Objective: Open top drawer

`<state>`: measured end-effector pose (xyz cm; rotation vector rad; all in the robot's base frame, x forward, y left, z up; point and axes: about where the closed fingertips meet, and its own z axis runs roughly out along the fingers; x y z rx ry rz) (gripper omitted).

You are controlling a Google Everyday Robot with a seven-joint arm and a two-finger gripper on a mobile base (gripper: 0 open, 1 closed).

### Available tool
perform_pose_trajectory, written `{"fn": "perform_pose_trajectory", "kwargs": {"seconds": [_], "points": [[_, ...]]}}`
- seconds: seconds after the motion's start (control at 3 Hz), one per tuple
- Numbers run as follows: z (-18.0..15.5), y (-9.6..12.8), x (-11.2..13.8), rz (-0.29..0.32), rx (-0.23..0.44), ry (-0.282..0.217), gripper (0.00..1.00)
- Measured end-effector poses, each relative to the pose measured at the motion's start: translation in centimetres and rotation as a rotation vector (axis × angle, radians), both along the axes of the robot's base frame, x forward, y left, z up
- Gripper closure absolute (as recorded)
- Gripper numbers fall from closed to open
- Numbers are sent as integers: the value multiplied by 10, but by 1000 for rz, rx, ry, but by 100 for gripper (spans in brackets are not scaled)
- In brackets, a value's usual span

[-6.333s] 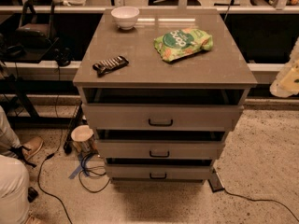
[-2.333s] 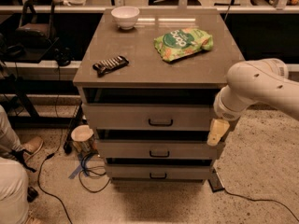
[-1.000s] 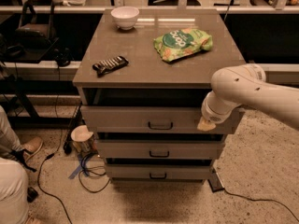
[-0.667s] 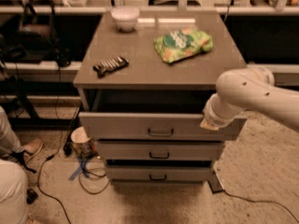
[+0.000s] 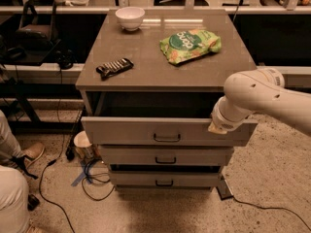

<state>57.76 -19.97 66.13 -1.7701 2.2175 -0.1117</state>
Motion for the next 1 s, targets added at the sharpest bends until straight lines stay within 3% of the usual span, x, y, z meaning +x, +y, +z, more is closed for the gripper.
{"fn": "perform_pose_trajectory", "kwargs": {"seconds": [0.33,1.0], "points": [[-1,0,0,1,0,2,83],[-3,1,-1,3,-1,5,36]]}}
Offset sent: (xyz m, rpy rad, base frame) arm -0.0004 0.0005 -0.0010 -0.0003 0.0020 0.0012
